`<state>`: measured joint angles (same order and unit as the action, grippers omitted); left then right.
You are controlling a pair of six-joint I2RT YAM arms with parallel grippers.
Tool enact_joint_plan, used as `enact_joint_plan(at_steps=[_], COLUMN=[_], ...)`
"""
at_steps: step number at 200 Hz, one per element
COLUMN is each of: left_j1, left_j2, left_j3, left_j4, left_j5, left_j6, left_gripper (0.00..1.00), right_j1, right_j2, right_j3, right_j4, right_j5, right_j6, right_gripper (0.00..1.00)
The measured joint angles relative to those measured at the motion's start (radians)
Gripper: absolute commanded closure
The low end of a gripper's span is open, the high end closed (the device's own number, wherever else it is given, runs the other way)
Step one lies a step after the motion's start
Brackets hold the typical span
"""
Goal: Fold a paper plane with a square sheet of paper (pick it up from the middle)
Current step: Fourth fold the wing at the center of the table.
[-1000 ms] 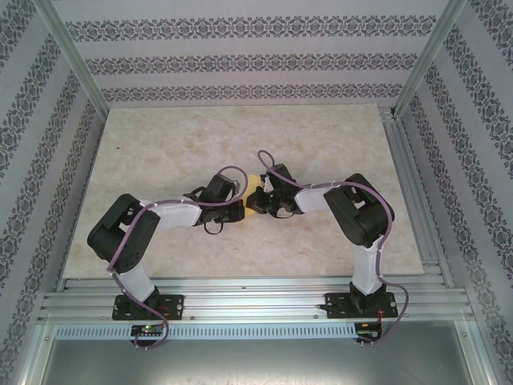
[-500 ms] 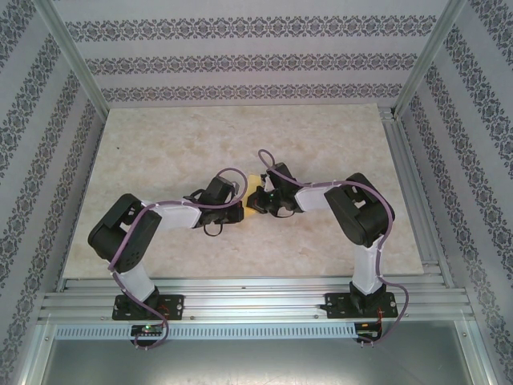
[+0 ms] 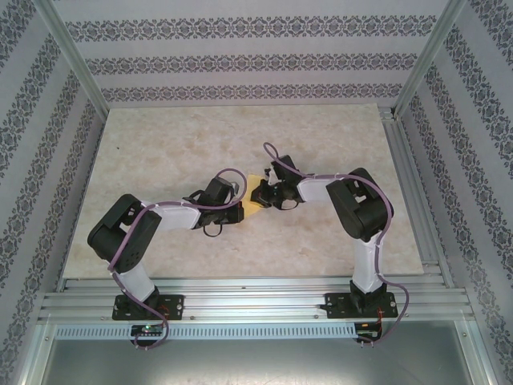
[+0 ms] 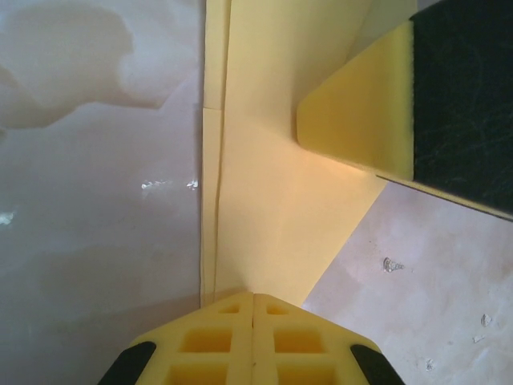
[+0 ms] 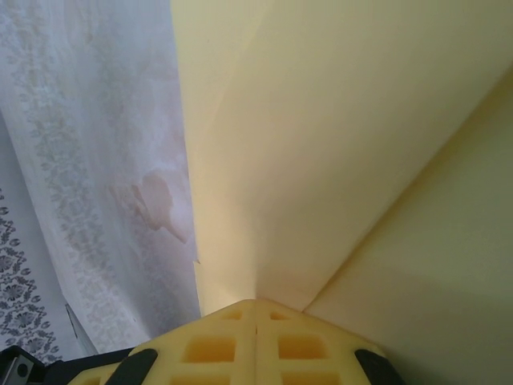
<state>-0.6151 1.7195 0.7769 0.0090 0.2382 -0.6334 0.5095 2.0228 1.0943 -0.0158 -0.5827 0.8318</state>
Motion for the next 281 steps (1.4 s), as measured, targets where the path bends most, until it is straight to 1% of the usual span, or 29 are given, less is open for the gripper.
enact_joint_plan(at_steps=[47,85,104,121,138,161,171,191,210,223,237,264,281], left_j1=[0.002,0.006,0.006,0.006,0.006,0.006,0.006,0.006,0.006,0.01,0.019,0.046,0.066], left_j2=[0.0,0.001,0.001,0.001,-0.005,-0.034,-0.054,-0.105,-0.161,-0.195,-0.221,-0.24,-0.241], left_j3=[0.0,-0.002,-0.002,-0.002,-0.002,0.001,0.003,0.014,0.021,0.022,0.022,0.021,0.017], left_j4=[0.001,0.003,0.003,0.003,-0.006,-0.057,-0.079,-0.11,-0.123,-0.129,-0.137,-0.157,-0.164], left_j5=[0.004,0.014,0.016,0.018,0.025,0.04,0.04,0.034,0.008,-0.018,-0.044,-0.091,-0.099], left_j6=[0.001,0.004,0.004,0.005,0.007,0.015,0.01,0.01,0.007,0.002,-0.003,-0.008,-0.011], left_gripper=[1.0,0.99,0.98,0.94,0.87,0.69,0.61,0.5,0.39,0.31,0.25,0.18,0.14], right_j1=[-0.054,-0.067,-0.073,-0.079,-0.086,-0.093,-0.093,-0.08,-0.053,-0.032,-0.011,0.023,0.037], right_j2=[0.011,0.028,0.029,0.021,-0.01,-0.087,-0.125,-0.192,-0.218,-0.22,-0.216,-0.199,-0.17], right_j3=[0.037,0.07,0.074,0.075,0.069,0.032,0.011,-0.036,-0.07,-0.087,-0.091,-0.077,-0.047], right_j4=[-0.006,-0.026,-0.029,-0.034,-0.053,-0.064,-0.066,-0.066,-0.06,-0.06,-0.061,-0.052,-0.05], right_j5=[0.077,0.088,0.1,0.113,0.148,0.183,0.195,0.212,0.22,0.224,0.224,0.222,0.217], right_j6=[0.0,0.0,0.0,-0.006,-0.024,-0.026,-0.027,-0.019,-0.003,0.011,0.017,0.024,0.024], right_gripper=[0.93,0.93,0.88,0.8,0.72,0.63,0.61,0.55,0.52,0.5,0.5,0.52,0.54])
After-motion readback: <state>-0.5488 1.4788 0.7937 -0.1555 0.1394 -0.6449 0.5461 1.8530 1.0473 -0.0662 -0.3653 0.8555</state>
